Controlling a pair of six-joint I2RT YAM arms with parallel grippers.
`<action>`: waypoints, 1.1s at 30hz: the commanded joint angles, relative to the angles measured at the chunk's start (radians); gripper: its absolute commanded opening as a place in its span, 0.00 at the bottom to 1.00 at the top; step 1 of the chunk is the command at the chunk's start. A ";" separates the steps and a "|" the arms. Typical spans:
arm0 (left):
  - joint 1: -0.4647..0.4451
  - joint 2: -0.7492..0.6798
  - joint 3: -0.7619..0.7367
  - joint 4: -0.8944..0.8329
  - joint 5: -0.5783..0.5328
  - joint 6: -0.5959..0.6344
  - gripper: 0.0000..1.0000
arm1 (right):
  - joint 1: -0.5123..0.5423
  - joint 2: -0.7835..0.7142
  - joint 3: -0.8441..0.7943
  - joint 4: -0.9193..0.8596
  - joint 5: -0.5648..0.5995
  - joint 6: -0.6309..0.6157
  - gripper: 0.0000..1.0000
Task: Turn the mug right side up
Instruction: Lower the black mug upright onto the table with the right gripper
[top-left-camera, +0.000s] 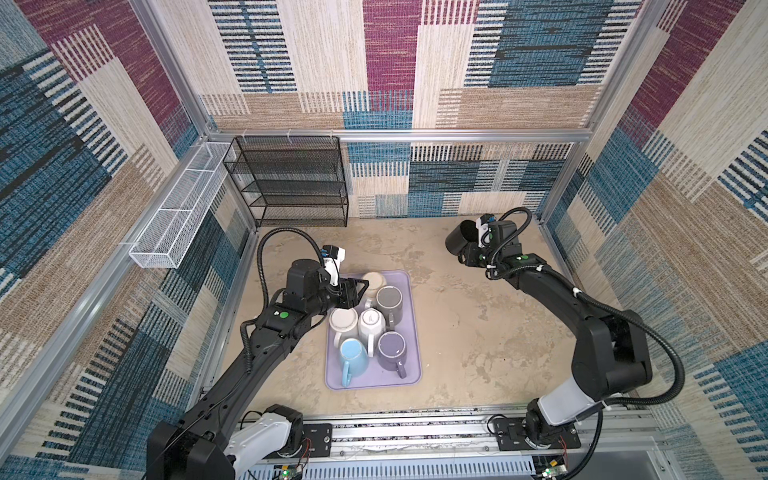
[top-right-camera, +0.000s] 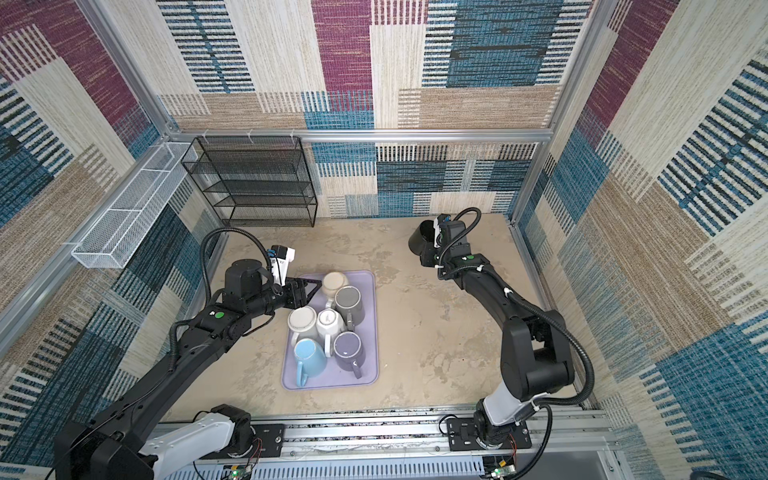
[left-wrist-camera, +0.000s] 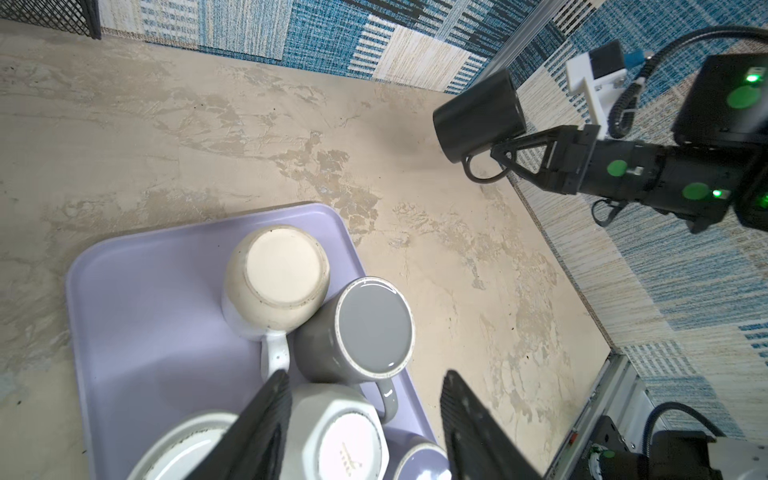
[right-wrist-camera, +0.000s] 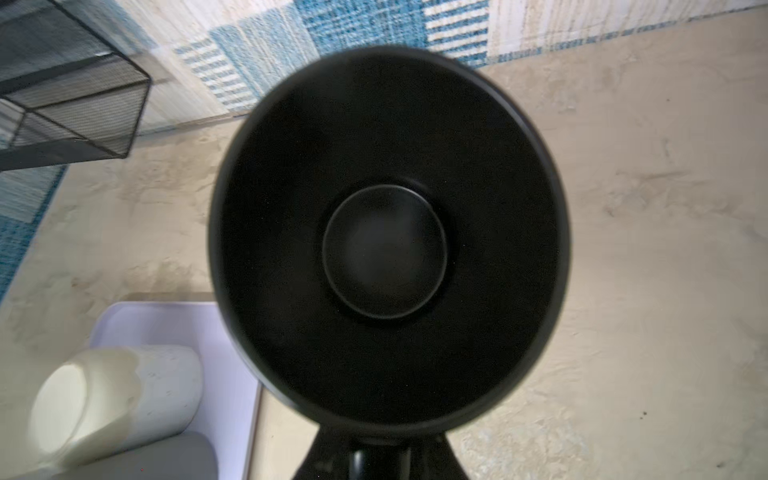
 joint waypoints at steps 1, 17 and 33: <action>0.002 -0.012 -0.002 -0.035 -0.019 0.028 0.59 | -0.012 0.060 0.066 0.009 0.098 -0.051 0.00; 0.009 -0.040 0.012 -0.081 -0.033 0.050 0.59 | -0.071 0.354 0.362 -0.158 0.231 -0.168 0.00; 0.011 -0.030 0.037 -0.106 -0.048 0.073 0.60 | -0.187 0.438 0.434 -0.192 0.088 -0.290 0.00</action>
